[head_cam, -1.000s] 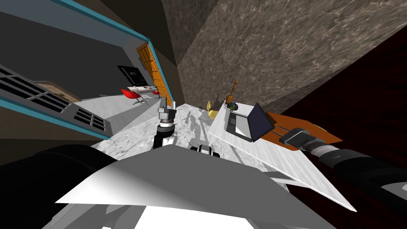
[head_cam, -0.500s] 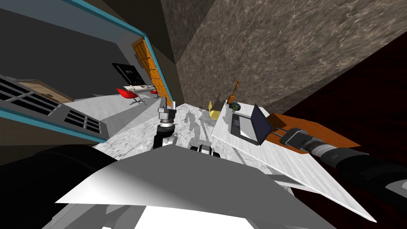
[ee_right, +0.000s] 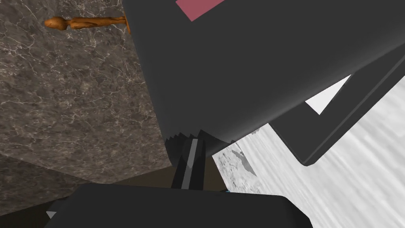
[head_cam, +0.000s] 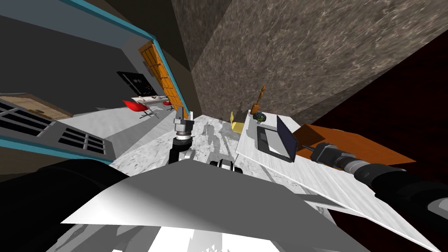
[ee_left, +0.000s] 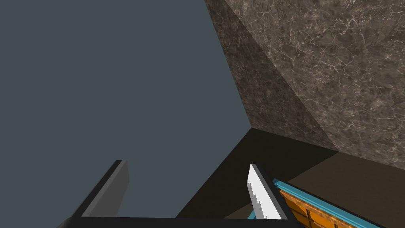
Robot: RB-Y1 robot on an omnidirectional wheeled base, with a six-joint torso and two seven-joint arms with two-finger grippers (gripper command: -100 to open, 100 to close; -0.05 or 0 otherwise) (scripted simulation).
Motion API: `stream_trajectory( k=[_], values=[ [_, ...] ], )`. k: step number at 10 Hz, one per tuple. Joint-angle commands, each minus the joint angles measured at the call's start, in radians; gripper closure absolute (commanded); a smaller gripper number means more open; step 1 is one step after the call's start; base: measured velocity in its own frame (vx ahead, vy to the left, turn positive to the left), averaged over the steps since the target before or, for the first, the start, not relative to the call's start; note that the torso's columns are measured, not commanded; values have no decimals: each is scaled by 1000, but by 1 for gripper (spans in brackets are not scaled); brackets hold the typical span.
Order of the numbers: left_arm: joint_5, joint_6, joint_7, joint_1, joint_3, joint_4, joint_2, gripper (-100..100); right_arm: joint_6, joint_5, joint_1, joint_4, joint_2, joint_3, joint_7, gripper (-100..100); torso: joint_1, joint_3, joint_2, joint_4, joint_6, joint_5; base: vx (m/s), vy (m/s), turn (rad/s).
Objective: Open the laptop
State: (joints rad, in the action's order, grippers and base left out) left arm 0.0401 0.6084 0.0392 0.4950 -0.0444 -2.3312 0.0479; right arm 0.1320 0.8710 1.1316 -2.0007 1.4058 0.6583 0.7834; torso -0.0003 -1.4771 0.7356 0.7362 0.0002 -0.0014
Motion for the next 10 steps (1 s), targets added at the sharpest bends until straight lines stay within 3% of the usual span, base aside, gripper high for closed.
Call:
stream_trajectory(
  k=[1, 5, 10],
  values=[
    [0, 0, 0, 0, 0, 0, 0, 0, -50, 56, 43, 9, 14, -29, 54, 100, 1, 0, 1, 1, 0, 1, 38, 118, -180],
    [0, 0, 0, 0, 0, 0, 0, 0, -126, 133, 120, 19, 48, -50, 118, 100, 0, 1, 2, 2, 0, 1, 26, 140, -65],
    [0, 0, 0, 0, 0, 0, 0, 0, -126, 133, 120, 19, 48, -50, 118, 100, -2, 2, 4, 2, 0, 0, 5, 24, 3]
  ],
)
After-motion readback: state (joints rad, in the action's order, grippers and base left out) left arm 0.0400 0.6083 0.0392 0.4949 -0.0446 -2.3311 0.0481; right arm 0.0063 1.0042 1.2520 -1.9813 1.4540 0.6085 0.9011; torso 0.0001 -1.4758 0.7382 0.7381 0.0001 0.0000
